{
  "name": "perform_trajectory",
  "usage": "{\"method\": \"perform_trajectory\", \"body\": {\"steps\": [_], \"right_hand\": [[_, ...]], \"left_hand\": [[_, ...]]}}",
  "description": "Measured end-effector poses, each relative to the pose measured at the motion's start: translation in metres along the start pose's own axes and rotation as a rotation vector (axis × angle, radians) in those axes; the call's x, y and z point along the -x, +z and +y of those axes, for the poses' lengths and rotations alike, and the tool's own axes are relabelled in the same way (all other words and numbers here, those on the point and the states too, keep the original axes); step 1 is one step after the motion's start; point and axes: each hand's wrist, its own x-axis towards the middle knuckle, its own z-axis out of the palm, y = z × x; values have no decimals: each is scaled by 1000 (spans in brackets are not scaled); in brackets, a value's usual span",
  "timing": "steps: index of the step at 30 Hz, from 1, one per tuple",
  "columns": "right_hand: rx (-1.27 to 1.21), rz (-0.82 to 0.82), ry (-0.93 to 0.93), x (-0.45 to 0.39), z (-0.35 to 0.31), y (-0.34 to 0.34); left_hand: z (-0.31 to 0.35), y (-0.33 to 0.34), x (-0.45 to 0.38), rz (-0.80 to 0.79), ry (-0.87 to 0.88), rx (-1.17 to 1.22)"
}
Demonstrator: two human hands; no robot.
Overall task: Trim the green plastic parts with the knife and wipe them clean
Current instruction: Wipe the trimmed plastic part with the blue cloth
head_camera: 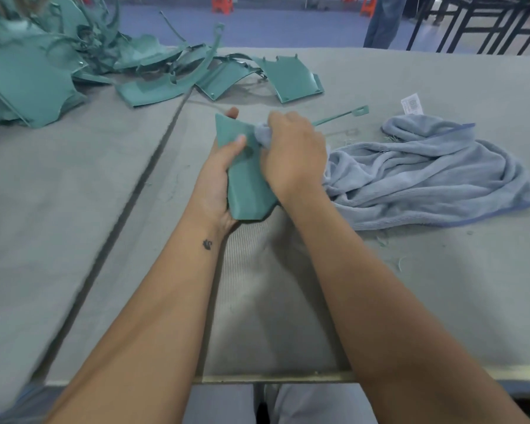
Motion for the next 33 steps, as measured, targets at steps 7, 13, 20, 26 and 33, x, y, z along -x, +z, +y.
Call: {"method": "perform_trajectory", "body": {"steps": [7,13,20,26,33], "right_hand": [[14,-94,151,-13,5,2],[12,-243,0,16,8,-12],[-342,-118,62,39,20,-19],[-730,235,311,13,6,-31],[-470,99,196,4,-34,-8]], "left_hand": [[2,-10,-3,26,58,-136],[1,-14,-8,156,43,-123],[11,-15,-4,107,55,-216],[8,-13,0,98,156,-504],[10,-15,2,76,155,-484]]}}
